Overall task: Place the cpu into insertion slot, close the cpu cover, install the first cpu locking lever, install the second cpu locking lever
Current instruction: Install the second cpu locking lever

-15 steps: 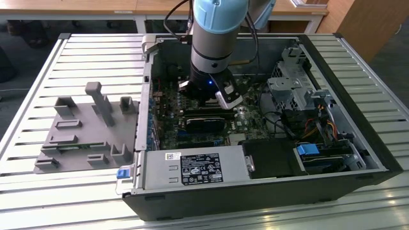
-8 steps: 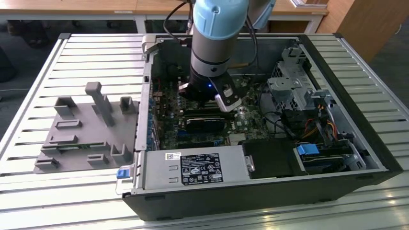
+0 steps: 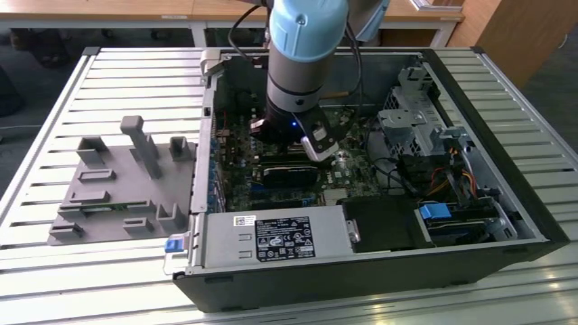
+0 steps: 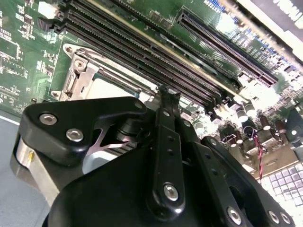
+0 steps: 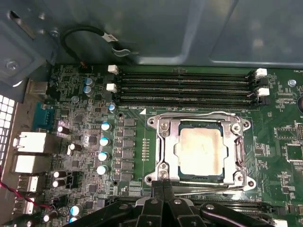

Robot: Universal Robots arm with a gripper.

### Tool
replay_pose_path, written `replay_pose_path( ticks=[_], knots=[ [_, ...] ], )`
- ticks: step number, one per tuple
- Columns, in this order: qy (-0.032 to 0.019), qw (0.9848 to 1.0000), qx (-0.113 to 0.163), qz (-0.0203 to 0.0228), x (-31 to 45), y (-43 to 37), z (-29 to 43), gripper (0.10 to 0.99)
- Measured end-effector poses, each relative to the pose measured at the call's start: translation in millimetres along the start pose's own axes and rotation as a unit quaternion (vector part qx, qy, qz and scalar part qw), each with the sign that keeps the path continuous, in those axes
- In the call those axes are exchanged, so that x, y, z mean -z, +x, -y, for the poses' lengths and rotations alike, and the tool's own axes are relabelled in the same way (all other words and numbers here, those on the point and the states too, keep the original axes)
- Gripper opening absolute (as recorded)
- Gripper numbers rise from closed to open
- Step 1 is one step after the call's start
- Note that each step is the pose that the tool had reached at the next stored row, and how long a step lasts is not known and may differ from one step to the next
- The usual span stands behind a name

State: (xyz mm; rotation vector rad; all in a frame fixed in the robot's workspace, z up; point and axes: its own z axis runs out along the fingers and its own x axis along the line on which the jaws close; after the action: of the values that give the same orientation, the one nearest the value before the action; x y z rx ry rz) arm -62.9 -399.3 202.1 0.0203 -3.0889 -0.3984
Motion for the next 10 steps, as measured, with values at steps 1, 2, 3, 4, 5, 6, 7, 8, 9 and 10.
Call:
replay_pose_path(
  ticks=[1, 2, 3, 4, 5, 6, 7, 8, 9, 10],
  knots=[
    [-0.0002, 1.0, 0.0, 0.0001, 0.1, 0.6, 0.5, 0.102],
    [-0.0004, 1.0, 0.0, 0.0001, 0.3, 1.0, 1.0, 0.102],
    [-0.0009, 1.0, 0.0, 0.0001, 0.4, 1.3, 1.7, 0.102],
    [-0.0014, 1.0, 0.0, 0.0002, 0.5, 1.5, 2.4, 0.102],
    [-0.0022, 1.0, 0.0, 0.0002, 0.7, 1.6, 3.2, 0.102],
    [-0.0033, 1.0, 0.0, 0.0002, 0.9, 1.7, 4.0, 0.102],
    [-0.0044, 1.0, 0.0, 0.0002, 1.1, 1.8, 4.7, 0.102],
    [-0.0057, 1.0, 0.0, 0.0002, 1.2, 2.0, 5.4, 0.102],
    [-0.0071, 1.0, 0.0, 0.0003, 1.2, 2.5, 5.8, 0.102],
    [-0.0084, 1.0, 0.0, 0.0005, 1.2, 3.1, 6.0, 0.102]
  ],
)
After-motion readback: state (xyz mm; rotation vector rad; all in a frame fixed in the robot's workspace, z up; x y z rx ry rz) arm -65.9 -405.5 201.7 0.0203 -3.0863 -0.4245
